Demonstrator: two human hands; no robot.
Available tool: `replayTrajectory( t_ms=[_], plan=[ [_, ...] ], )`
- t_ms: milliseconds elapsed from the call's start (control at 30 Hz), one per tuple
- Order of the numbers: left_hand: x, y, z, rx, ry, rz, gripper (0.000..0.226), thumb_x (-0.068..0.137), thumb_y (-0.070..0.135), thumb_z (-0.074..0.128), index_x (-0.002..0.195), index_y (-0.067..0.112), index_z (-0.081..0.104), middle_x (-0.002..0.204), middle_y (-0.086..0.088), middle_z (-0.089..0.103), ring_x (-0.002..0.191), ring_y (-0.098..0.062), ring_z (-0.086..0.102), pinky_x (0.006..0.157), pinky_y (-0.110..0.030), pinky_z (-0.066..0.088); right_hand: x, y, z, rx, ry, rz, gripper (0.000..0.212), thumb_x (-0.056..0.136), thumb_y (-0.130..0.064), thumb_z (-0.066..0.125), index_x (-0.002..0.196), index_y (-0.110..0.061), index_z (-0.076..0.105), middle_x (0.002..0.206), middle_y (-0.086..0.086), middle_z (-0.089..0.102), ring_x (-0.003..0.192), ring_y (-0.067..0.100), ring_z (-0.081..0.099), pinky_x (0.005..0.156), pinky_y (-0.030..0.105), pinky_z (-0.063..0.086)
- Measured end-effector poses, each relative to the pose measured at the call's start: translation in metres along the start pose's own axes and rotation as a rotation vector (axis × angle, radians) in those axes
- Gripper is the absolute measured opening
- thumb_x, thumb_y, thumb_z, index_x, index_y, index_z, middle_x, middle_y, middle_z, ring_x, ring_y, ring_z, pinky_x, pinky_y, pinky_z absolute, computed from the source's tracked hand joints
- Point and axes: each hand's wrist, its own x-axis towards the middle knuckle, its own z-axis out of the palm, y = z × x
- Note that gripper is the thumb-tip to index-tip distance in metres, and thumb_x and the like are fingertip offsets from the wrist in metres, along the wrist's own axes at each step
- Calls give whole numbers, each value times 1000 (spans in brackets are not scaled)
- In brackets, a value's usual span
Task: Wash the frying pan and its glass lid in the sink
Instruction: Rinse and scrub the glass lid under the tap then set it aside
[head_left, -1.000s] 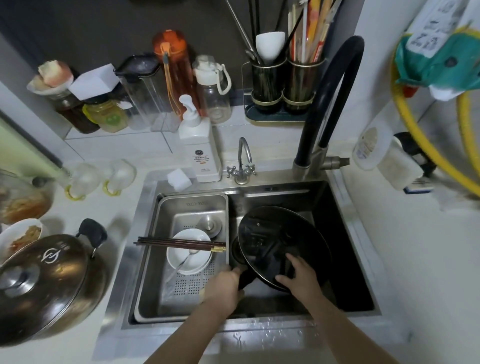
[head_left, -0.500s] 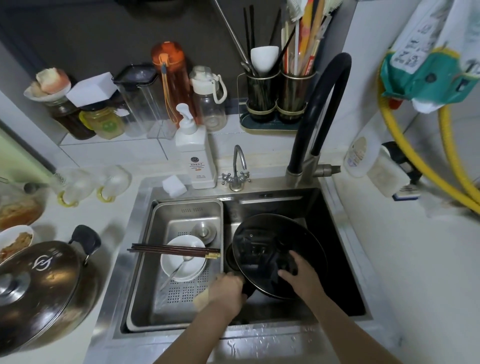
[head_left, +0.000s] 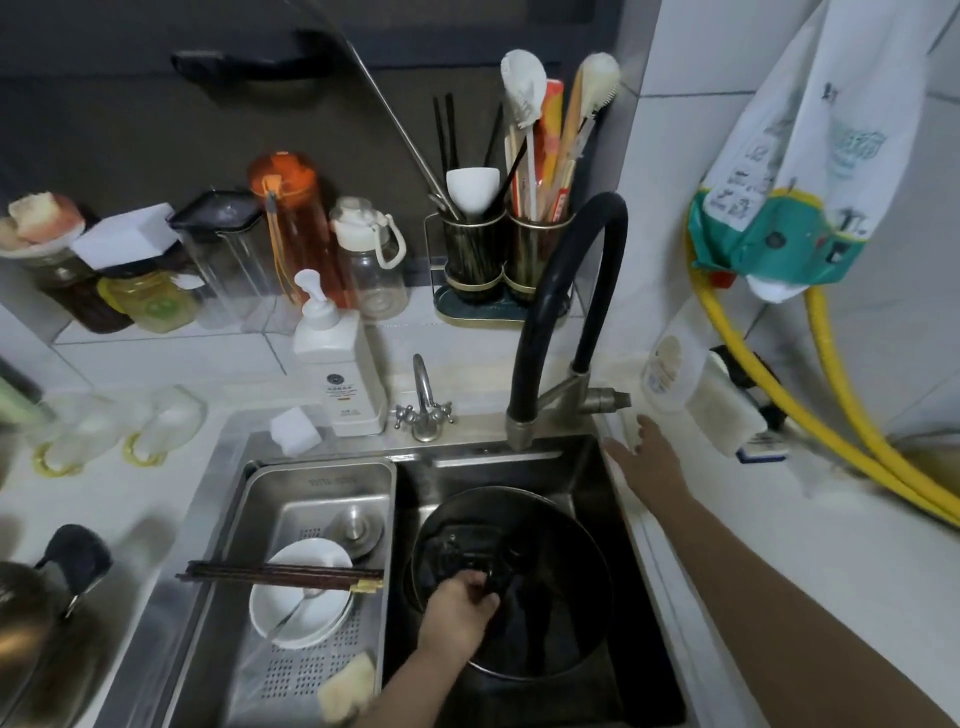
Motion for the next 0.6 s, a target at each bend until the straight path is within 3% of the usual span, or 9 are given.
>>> replayTrajectory(
  t_ms=[67, 167, 333, 433, 600],
  plan=[
    [7, 7, 5, 170, 22, 84, 37, 86, 23, 64, 122, 15, 60, 120, -3, 63, 113, -14, 58, 101, -20, 40, 18, -6, -2, 6, 19, -21, 73, 89, -35, 58, 146, -9, 22, 149, 15, 34, 134, 32, 37, 112, 48, 29],
    [23, 23, 15, 311, 26, 185, 47, 85, 27, 64, 130, 19, 54, 130, -4, 56, 122, -16, 52, 107, -19, 34, 38, -12, 1, 24, 15, -37, 70, 89, -31, 58, 146, -10, 23, 146, 14, 40, 131, 32, 41, 110, 47, 33],
    [57, 39, 26, 313, 16, 174, 53, 82, 25, 68, 133, 20, 52, 134, -3, 53, 125, -16, 49, 108, -18, 30, 60, -6, 8, 14, 126, -65, 46, 93, -27, 50, 135, -8, 43, 122, 10, 59, 113, 31, 54, 96, 37, 39],
    [73, 38, 30, 271, -14, 140, 52, 80, 17, 71, 130, 14, 54, 133, -6, 53, 124, -16, 50, 103, -12, 28, 71, 4, 7, -7, 183, -126, 19, 94, -23, 48, 106, -13, 59, 95, 8, 61, 93, 24, 56, 81, 32, 39],
    [89, 31, 35, 328, -46, 158, 59, 79, 17, 72, 133, 15, 51, 135, -5, 46, 124, -15, 48, 98, -7, 26, 78, 6, 6, -47, 245, -185, 26, 95, -21, 48, 110, -8, 65, 97, 13, 68, 93, 29, 60, 78, 31, 40]
  ],
)
